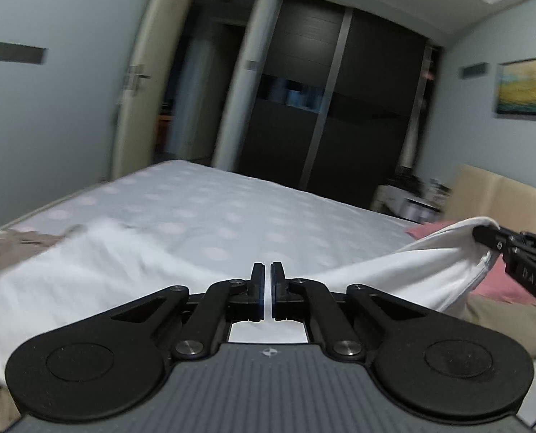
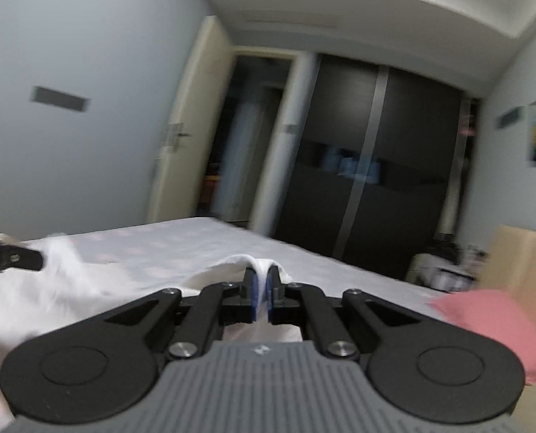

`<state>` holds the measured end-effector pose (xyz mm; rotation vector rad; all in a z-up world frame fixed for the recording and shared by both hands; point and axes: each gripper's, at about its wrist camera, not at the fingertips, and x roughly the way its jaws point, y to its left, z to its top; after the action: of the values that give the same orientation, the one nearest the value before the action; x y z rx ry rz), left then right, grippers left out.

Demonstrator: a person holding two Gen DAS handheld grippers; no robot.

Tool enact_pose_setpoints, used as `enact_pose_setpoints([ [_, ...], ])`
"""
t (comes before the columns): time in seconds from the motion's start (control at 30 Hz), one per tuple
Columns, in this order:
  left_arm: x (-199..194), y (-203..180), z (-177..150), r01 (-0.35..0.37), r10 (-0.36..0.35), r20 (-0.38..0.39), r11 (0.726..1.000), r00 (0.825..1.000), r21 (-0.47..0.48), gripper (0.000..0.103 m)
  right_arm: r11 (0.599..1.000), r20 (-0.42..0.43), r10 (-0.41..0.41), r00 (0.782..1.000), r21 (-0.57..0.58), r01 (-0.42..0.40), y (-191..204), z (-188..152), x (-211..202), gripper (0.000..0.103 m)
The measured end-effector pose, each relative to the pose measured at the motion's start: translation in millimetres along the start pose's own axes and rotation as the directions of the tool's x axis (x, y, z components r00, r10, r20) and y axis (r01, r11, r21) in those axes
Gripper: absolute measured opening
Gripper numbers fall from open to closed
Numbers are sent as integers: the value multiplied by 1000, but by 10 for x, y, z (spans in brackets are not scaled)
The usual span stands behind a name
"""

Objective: Fold clothes

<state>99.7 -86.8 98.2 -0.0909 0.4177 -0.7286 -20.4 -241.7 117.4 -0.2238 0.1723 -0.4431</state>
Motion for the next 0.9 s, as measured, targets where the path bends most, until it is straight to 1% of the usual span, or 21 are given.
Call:
enact_pose_setpoints([
  [0.07, 8, -197, -5, 46, -45, -12, 998, 999, 35, 1, 997, -10, -75, 997, 16, 75, -295, -25, -169, 5],
  [0.17, 92, -459, -49, 106, -101, -49, 990, 994, 97, 2, 979, -66, -201, 977, 31, 204, -713, -177, -328, 5],
  [0.23, 157, -589, -96, 139, -129, -87, 982, 988, 129, 2, 965, -135, -255, 957, 33, 262, -963, -330, -357, 6],
  [0.27, 186, -652, -124, 154, -138, -110, 977, 984, 146, 3, 962, -178, -260, 949, 38, 271, -1054, -414, -340, 6],
  [0.33, 307, -781, -236, 181, -147, -175, 963, 974, 197, 13, 962, -264, -248, 932, 51, 270, -1187, -641, -287, 6],
  [0.37, 328, -840, -307, 193, -150, -199, 956, 968, 220, 16, 961, -306, -240, 921, 57, 270, -1252, -754, -260, 6],
  [0.43, 396, -948, -459, 216, -148, -253, 939, 956, 267, 24, 963, -349, -247, 904, 17, 269, -1283, -959, -265, 6],
  [0.5, 522, -1010, -615, 225, -130, -306, 927, 943, 300, 29, 969, -388, -218, 895, 26, 247, -1288, -1147, -273, 6],
  [0.53, 590, -1034, -676, 228, -123, -331, 926, 936, 302, 32, 971, -407, -203, 890, 31, 236, -1290, -1241, -276, 6],
  [0.57, 659, -1057, -737, 231, -115, -356, 924, 927, 303, 35, 974, -426, -188, 885, 36, 224, -1292, -1335, -280, 6],
  [0.6, 711, -1090, -828, 237, -113, -383, 926, 917, 293, 41, 976, -445, -173, 879, 42, 213, -1293, -1429, -284, 6],
  [0.63, 763, -1122, -921, 242, -111, -411, 928, 905, 282, 44, 978, -463, -158, 872, 47, 202, -1295, -1524, -288, 7],
  [0.77, 932, -1242, -1264, 279, -102, -496, 914, 862, 296, 48, 985, -533, -96, 840, 72, 159, -1303, -1900, -303, 9],
  [0.8, 981, -1276, -1350, 291, -94, -512, 902, 854, 320, 49, 986, -550, -81, 831, 79, 148, -1305, -1994, -307, 10],
  [0.83, 1044, -1328, -1460, 309, -85, -527, 883, 846, 353, 52, 987, -567, -65, 821, 86, 138, -1307, -2088, -311, 11],
  [0.9, 1110, -1380, -1617, 326, -71, -536, 858, 841, 397, 57, 988, -599, -34, 800, 101, 117, -1311, -2277, -318, 12],
])
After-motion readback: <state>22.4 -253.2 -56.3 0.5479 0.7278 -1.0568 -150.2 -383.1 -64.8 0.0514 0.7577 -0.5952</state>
